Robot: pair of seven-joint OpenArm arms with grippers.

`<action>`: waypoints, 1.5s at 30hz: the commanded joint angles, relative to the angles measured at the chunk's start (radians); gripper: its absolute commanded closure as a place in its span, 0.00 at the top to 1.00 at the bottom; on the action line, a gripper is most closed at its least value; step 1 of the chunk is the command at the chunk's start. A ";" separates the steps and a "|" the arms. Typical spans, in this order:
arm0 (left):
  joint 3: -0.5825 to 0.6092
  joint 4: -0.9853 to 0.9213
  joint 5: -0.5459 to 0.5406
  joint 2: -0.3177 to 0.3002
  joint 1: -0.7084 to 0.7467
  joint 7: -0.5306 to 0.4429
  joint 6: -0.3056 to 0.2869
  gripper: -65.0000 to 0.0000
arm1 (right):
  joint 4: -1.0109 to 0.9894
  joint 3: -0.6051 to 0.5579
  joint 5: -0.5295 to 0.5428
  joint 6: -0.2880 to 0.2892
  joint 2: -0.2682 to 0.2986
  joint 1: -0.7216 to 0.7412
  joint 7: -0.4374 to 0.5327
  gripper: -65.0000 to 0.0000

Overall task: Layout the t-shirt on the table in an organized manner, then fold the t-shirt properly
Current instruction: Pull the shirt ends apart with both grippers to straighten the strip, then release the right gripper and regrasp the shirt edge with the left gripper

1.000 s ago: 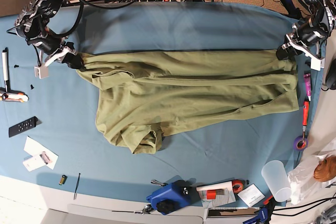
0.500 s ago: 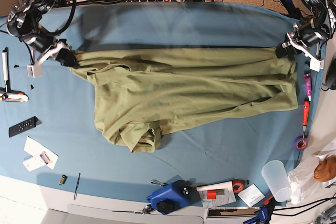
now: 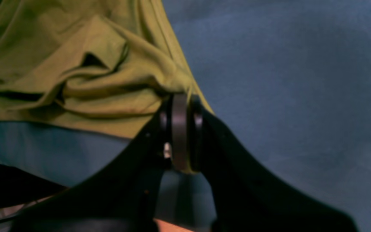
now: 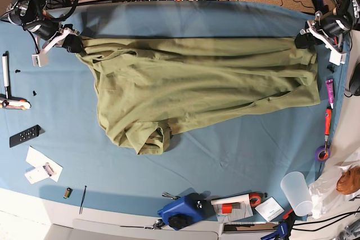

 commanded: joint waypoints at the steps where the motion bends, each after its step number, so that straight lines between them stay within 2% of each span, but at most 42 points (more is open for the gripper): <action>1: -0.024 0.007 0.076 -0.033 0.026 0.006 0.034 0.00 | 0.019 0.008 0.031 0.001 0.019 0.003 0.018 0.00; 5: -0.024 0.007 0.076 -0.033 0.029 -0.047 0.033 0.00 | 0.019 0.005 0.038 0.001 0.019 0.003 0.016 0.00; 6: -0.024 0.007 0.076 -0.033 0.029 -0.050 0.033 0.04 | 0.019 0.005 0.038 0.001 0.019 0.003 0.014 0.00; 7: -0.024 0.007 0.076 -0.033 0.029 -0.051 0.033 0.13 | 0.019 0.005 0.038 0.001 0.019 0.003 0.014 0.03; 9: -0.024 0.007 0.076 -0.034 0.029 -0.050 0.033 0.29 | 0.019 0.005 0.038 0.001 0.019 0.003 0.015 0.17; 11: -0.024 0.007 0.076 -0.034 0.029 -0.039 0.034 0.39 | 0.019 0.005 0.039 0.001 0.020 0.003 0.015 0.25; 13: -0.024 0.011 0.076 -0.034 0.029 -0.012 0.033 0.39 | 0.019 0.008 0.062 0.001 0.021 0.003 0.014 0.25; 18: -0.028 0.074 0.077 -0.033 0.032 0.020 0.033 0.39 | 0.020 0.036 0.202 0.001 0.020 0.010 0.015 0.25; 23: -0.082 0.172 0.105 -0.033 0.031 0.010 0.033 0.39 | 0.025 0.081 0.207 0.001 0.021 0.023 0.015 0.25; 26: -0.114 0.212 0.114 -0.034 0.031 -0.034 0.033 0.39 | 0.025 0.092 0.206 0.001 0.020 0.026 0.018 0.25; 31: -0.090 0.218 0.126 -0.034 0.023 -0.201 0.026 0.39 | 0.024 0.092 0.206 0.001 0.019 0.045 0.022 0.25; 34: -0.051 0.217 0.195 -0.034 -0.014 -0.232 -0.068 0.39 | 0.024 0.092 0.202 0.001 0.020 0.074 0.022 0.25; 37: 0.025 0.217 0.246 -0.062 -0.053 -0.237 -0.125 0.39 | 0.024 0.092 0.196 0.001 0.020 0.106 0.022 0.25; 39: 0.088 0.217 0.306 -0.096 -0.075 -0.264 -0.136 0.39 | 0.024 0.092 0.175 0.001 0.020 0.129 0.022 0.25; 43: 0.214 0.217 0.517 -0.152 -0.120 -0.369 -0.135 0.39 | 0.024 0.092 0.152 0.001 0.020 0.162 0.023 0.25; 45: 0.270 0.217 0.586 -0.168 -0.137 -0.415 -0.135 0.39 | 0.024 0.092 0.153 0.001 0.020 0.167 0.026 0.25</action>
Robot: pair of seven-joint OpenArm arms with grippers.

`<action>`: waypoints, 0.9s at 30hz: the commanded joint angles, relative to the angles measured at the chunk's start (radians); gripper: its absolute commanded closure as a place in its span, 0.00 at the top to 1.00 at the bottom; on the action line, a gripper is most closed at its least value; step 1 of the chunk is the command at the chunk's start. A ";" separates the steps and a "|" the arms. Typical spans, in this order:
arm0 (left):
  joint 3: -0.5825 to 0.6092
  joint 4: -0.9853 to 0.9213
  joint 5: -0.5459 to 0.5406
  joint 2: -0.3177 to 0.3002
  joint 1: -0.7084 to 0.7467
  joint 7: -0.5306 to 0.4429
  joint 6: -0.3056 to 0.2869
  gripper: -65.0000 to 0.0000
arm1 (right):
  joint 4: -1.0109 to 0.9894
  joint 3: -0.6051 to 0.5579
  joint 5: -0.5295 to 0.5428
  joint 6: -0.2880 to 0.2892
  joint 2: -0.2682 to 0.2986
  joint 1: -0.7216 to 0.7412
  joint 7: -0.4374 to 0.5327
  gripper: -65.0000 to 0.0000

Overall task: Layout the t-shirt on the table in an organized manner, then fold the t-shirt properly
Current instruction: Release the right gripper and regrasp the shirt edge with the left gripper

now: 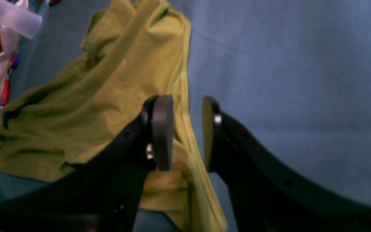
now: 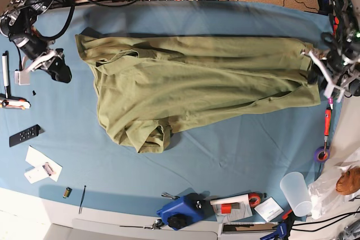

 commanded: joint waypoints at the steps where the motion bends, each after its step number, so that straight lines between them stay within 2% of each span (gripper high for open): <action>1: 0.020 0.015 0.010 -0.021 -0.014 -0.034 -0.003 0.39 | 0.019 0.005 0.019 0.001 0.017 0.011 0.022 0.25; 3: 0.071 0.015 0.055 -0.023 -0.027 -0.053 0.005 0.39 | 0.019 0.005 0.019 0.001 0.017 0.014 0.022 0.25; 6: 0.131 0.015 0.108 -0.023 -0.050 -0.073 0.090 0.39 | 0.019 0.004 0.016 0.001 0.017 0.014 0.022 0.25; 8: 0.157 0.015 0.132 -0.023 -0.073 -0.086 0.126 0.39 | 0.019 0.004 0.011 0.001 0.017 0.014 0.022 0.25; 15: 0.240 0.008 0.137 -0.023 -0.109 -0.056 0.114 0.39 | 0.019 0.004 -0.003 0.001 0.017 0.014 0.030 0.25; 21: 0.310 -0.030 0.259 -0.023 -0.109 -0.056 0.119 0.39 | 0.019 0.004 -0.010 0.001 0.017 0.014 0.040 0.25; 25: 0.310 -0.040 0.336 -0.023 -0.109 -0.096 0.198 0.39 | 0.019 0.004 -0.010 0.001 0.017 0.014 0.040 0.25; 27: 0.310 -0.040 0.347 -0.032 -0.109 -0.097 0.209 0.39 | 0.019 0.004 -0.010 0.001 0.017 0.014 0.040 0.25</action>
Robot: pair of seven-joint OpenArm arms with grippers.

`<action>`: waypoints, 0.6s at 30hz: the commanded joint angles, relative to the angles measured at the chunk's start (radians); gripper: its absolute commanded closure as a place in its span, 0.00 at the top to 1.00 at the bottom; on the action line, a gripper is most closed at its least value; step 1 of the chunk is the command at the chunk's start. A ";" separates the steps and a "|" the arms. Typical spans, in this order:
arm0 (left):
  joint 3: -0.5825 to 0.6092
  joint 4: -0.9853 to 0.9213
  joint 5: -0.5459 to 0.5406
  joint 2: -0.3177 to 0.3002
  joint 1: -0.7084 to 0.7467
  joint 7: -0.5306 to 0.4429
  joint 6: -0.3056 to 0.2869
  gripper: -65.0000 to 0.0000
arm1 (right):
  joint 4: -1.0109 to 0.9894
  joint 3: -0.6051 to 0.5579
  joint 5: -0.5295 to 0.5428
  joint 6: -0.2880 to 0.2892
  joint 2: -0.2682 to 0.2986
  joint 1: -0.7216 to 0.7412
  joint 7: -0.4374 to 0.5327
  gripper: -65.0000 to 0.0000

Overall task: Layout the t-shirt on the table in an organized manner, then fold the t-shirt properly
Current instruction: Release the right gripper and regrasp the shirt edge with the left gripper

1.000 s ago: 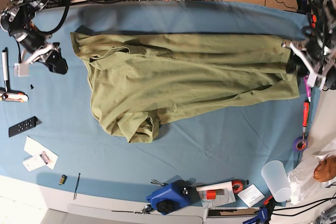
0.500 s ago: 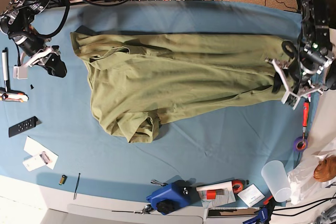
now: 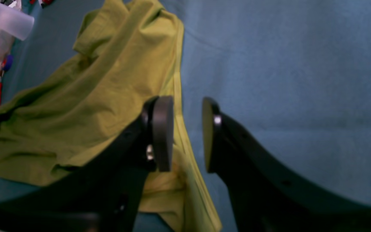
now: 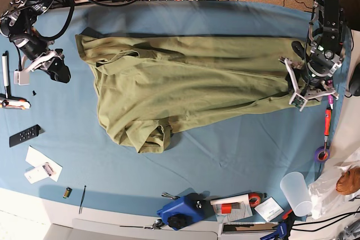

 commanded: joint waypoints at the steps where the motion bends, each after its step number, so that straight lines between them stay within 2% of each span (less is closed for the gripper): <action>1: -0.008 0.013 -0.006 -0.022 -0.010 -0.018 0.004 0.39 | 0.019 0.004 0.026 0.001 0.018 0.011 0.027 0.25; 9: -0.007 -0.033 -0.023 -0.024 -0.011 -0.019 -0.012 0.39 | 0.019 0.004 0.026 0.001 0.018 0.011 0.030 0.25; 12: -0.007 -0.053 -0.029 -0.024 -0.011 -0.024 -0.039 0.39 | 0.019 0.004 0.026 0.001 0.018 0.011 0.031 0.25; 16: -0.007 -0.056 -0.012 -0.024 -0.011 -0.070 -0.004 0.39 | 0.019 0.004 0.026 0.001 0.017 0.011 0.045 0.25; 18: -0.007 -0.056 -0.006 -0.024 -0.015 -0.082 -0.002 0.33 | 0.019 0.004 0.026 0.001 0.018 0.011 0.050 0.25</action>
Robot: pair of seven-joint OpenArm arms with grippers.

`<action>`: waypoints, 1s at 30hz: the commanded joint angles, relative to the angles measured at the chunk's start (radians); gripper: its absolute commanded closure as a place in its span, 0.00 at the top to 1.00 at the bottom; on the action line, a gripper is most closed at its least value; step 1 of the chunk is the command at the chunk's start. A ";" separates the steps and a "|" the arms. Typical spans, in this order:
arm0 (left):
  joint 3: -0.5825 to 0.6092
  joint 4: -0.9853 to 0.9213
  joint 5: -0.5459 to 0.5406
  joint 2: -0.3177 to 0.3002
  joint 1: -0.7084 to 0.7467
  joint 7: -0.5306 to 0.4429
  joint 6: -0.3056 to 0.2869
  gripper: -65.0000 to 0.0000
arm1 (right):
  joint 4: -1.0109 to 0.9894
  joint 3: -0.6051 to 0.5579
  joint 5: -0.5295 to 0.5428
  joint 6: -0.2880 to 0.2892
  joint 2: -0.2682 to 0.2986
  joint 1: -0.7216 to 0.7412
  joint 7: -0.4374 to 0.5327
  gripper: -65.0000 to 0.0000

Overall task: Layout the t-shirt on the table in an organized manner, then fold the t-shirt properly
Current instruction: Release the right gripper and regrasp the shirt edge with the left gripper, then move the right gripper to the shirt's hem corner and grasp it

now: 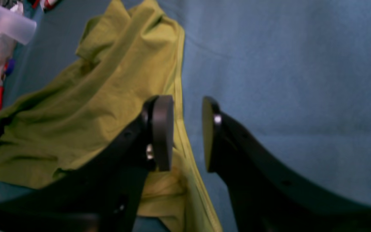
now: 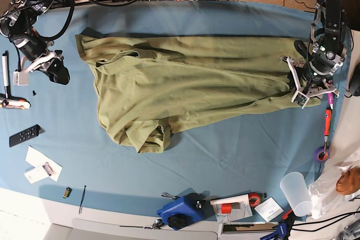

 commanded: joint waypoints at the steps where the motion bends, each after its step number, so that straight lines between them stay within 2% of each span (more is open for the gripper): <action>1: -0.007 0.011 0.003 -0.016 -0.018 -0.021 0.008 0.26 | 0.019 0.004 0.025 0.001 0.017 0.011 0.026 0.25; 4: -0.007 -0.008 -0.002 -0.016 -0.035 -0.021 0.006 0.00 | 0.019 0.004 0.025 0.001 0.017 0.011 0.026 0.25; 10: -0.007 -0.046 -0.003 -0.017 -0.076 0.020 0.015 0.00 | 0.019 0.004 0.025 0.001 0.017 0.012 0.053 0.25; 13: -0.007 -0.044 -0.004 -0.016 -0.110 0.020 0.080 0.00 | 0.019 0.003 -0.006 0.001 0.018 0.034 0.085 0.24; 15: -0.007 -0.042 -0.004 -0.016 -0.143 0.024 0.091 0.00 | 0.018 -0.009 -0.064 0.001 0.018 0.063 0.109 0.24; 21: -0.007 -0.042 -0.072 -0.016 -0.205 0.075 0.062 0.00 | 0.018 -0.169 -0.149 0.001 0.048 0.158 0.167 0.24; 23: -0.007 -0.042 -0.081 -0.016 -0.201 0.077 0.052 0.00 | 0.018 -0.231 -0.216 0.001 0.053 0.197 0.215 0.24; 26: -0.008 -0.042 -0.079 -0.016 -0.200 0.086 0.058 0.00 | 0.016 -0.343 -0.397 0.001 0.053 0.268 0.323 0.24; 30: -0.008 -0.042 -0.079 -0.017 -0.200 0.101 0.086 0.00 | 0.016 -0.527 -0.566 0.001 0.053 0.360 0.364 0.24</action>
